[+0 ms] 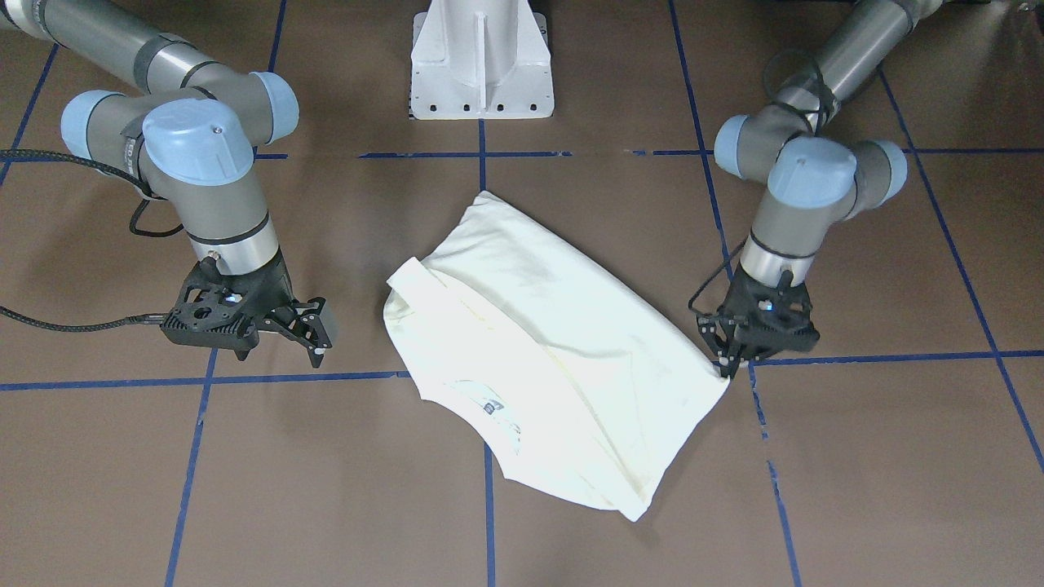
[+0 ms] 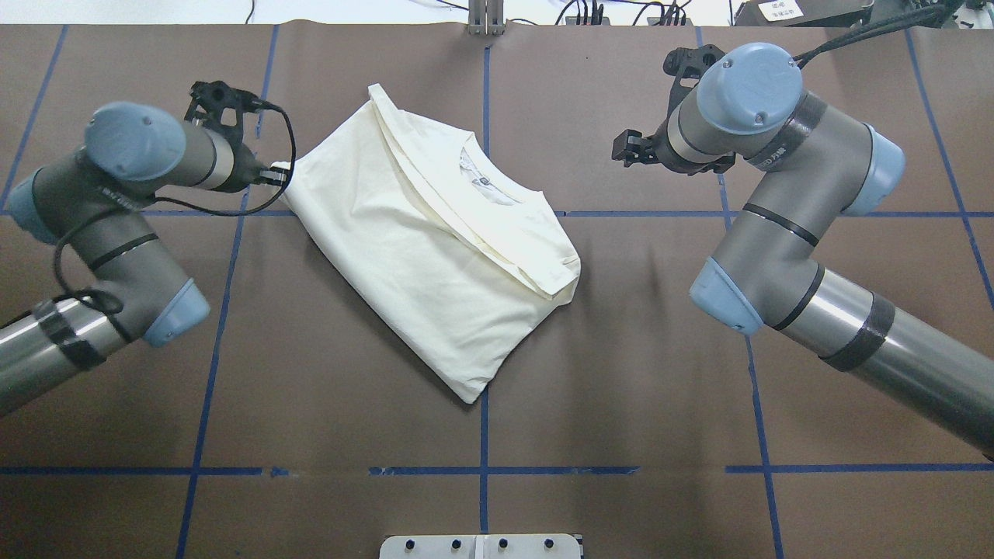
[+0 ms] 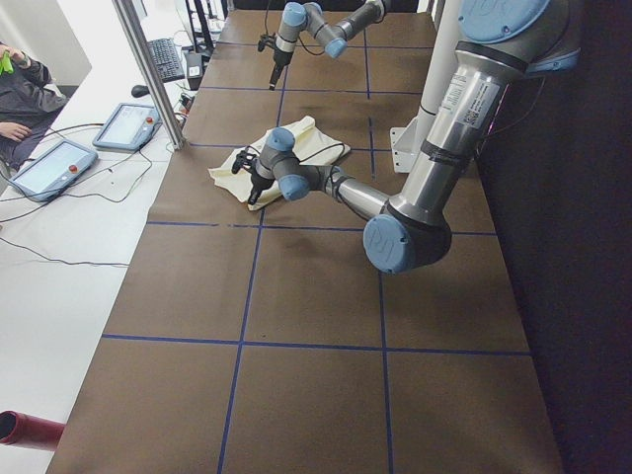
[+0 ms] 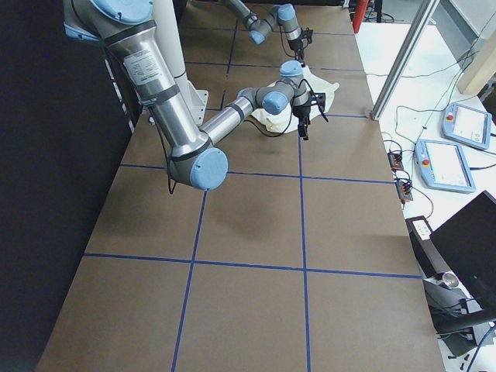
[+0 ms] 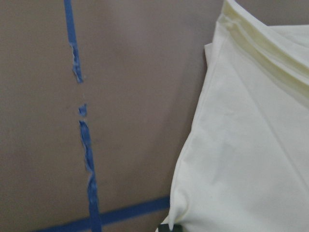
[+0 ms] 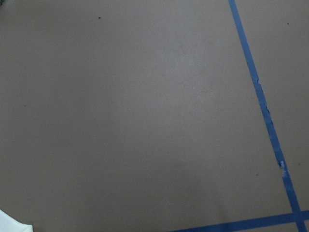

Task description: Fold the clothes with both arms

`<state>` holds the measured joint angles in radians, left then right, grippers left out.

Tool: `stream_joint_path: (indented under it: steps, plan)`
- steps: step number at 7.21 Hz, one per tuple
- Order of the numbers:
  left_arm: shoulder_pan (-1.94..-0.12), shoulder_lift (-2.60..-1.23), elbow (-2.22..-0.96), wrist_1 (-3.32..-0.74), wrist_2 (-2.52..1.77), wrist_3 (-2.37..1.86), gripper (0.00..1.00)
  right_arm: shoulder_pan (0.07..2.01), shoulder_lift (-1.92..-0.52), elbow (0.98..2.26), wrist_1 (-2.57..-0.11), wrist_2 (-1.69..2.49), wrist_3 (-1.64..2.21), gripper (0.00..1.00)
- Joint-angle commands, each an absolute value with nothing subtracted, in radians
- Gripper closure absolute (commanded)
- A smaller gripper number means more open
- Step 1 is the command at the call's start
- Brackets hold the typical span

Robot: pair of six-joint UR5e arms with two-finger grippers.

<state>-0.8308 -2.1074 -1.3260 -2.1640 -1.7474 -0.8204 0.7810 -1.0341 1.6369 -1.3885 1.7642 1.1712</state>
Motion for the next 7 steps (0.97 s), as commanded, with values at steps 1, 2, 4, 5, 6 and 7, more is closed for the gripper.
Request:
stream_joint_path:
  steps: [1,2,4,5,6,7]
  plan:
    - [-0.897,-2.397,-0.951,-2.203,-1.743,-0.784,1.00,0.782,-1.040,1.675,-1.397,1.764,1.173,0.00]
    - [-0.897,-2.439,-0.852,-2.298,-1.743,-0.785,1.00,0.781,-1.040,1.693,-1.402,1.766,1.181,0.00]
    - [-0.937,-2.412,-0.850,-2.335,-1.747,-0.760,0.01,0.749,-1.032,1.694,-1.388,1.764,1.236,0.00]
    - [-0.959,-2.370,-0.924,-2.339,-1.759,-0.702,0.00,0.720,-1.017,1.690,-1.387,1.763,1.273,0.00]
    - [-0.982,-2.305,-1.010,-2.342,-1.843,-0.695,0.00,0.680,-0.982,1.678,-1.381,1.752,1.305,0.00]
    - [-0.986,-2.246,-1.088,-2.341,-1.883,-0.695,0.00,0.649,-0.944,1.643,-1.382,1.743,1.384,0.07]
